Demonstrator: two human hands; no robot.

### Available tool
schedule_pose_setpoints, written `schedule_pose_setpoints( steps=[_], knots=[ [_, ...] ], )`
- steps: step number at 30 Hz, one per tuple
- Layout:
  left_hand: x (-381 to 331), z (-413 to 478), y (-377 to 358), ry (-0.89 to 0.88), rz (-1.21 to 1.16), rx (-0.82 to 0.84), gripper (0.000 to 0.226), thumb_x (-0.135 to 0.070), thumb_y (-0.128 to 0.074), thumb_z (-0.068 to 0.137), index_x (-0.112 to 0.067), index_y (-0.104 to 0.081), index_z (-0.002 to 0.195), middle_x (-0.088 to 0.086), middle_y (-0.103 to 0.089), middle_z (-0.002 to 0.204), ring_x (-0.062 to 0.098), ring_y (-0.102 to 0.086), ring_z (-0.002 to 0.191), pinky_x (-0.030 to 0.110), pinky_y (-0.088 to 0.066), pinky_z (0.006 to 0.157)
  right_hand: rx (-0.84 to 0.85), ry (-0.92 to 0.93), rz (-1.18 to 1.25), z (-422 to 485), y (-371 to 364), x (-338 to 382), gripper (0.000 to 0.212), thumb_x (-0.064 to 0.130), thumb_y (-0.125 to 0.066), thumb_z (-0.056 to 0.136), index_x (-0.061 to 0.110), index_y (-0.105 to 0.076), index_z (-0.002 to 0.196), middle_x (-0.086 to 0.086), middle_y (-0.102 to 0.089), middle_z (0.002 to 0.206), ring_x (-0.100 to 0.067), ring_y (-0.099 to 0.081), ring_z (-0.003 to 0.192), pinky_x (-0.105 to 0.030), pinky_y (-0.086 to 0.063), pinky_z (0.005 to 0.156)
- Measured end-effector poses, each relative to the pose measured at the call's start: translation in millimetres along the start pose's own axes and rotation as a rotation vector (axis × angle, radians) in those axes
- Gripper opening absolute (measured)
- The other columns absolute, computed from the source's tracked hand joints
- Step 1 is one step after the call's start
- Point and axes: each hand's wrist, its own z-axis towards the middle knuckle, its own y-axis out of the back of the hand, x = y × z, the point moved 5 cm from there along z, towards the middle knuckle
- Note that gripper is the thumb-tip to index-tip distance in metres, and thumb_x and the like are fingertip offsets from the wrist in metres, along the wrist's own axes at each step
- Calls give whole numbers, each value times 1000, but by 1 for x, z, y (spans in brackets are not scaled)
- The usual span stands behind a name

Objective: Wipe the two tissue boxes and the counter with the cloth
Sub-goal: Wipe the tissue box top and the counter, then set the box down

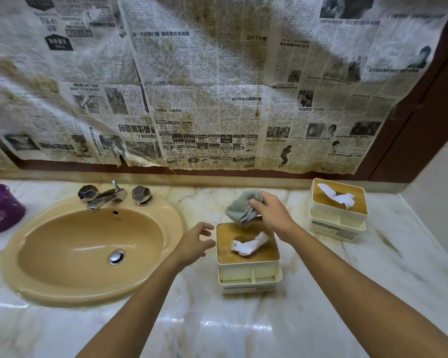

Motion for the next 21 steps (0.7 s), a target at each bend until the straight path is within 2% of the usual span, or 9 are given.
schedule_pose_setpoints(
  steps=[2,4,6,8,12,16,17,19,21],
  knots=[
    [-8,0,-3,-139,110,62,47,-9,-59,93,-31,-51,133,-3,-47,135,16,-59,106,20,-49,83,-53,-77,204,-11,17,-5,15,14,-51,100,17,-64,104,-9,-70,105,-24,-68,99,-46,-56,89],
    [-16,4,-7,-280,242,136,53,-3,-54,95,-34,-50,138,-10,-37,147,10,-46,129,19,-41,101,-94,-135,384,-25,30,-6,15,14,-49,101,16,-63,107,-11,-69,106,-24,-68,98,-46,-59,82],
    [-17,10,-10,-326,313,215,53,1,-53,95,-31,-53,138,-15,-33,152,4,-34,139,23,-37,110,-150,-159,489,-38,44,-9,14,13,-50,101,14,-62,108,-12,-69,106,-24,-68,97,-42,-60,74],
    [-14,16,-11,-324,350,269,52,-2,-56,95,-27,-51,141,-16,-32,154,4,-29,143,26,-35,113,-185,-161,510,-48,56,-13,15,13,-50,101,13,-62,108,-13,-69,106,-24,-69,97,-38,-59,71],
    [-10,22,-11,-311,465,340,60,-21,-62,95,-30,-38,149,-21,-20,158,4,-21,146,34,-21,121,-216,-149,447,-62,66,-22,20,11,-50,101,5,-61,116,-15,-69,109,-28,-69,100,-41,-60,74],
    [-9,22,-5,-322,730,455,110,-65,-74,66,-37,-17,155,-24,-2,160,5,-16,139,30,-12,119,-273,-135,444,-74,70,-26,14,11,-49,101,12,-63,106,-14,-69,106,-25,-69,95,-31,-59,63],
    [-10,22,-4,-355,794,445,116,-68,-76,61,-36,-16,155,-22,-2,161,7,-19,137,30,-14,119,-278,-134,443,-77,71,-27,14,10,-49,101,14,-63,102,-14,-68,106,-25,-69,94,-28,-58,60],
    [-12,22,-3,-411,865,364,113,-65,-78,61,-34,-22,154,-20,-12,160,11,-31,129,31,-23,116,-279,-130,442,-80,70,-29,14,11,-49,101,16,-62,100,-14,-68,106,-24,-68,95,-26,-57,59],
    [-17,17,-5,-451,902,263,113,-78,-69,56,-35,-29,152,-19,-22,158,12,-38,119,34,-32,111,-285,-127,443,-82,70,-30,14,11,-49,101,17,-62,102,-14,-68,108,-25,-68,97,-28,-57,62]
  ],
)
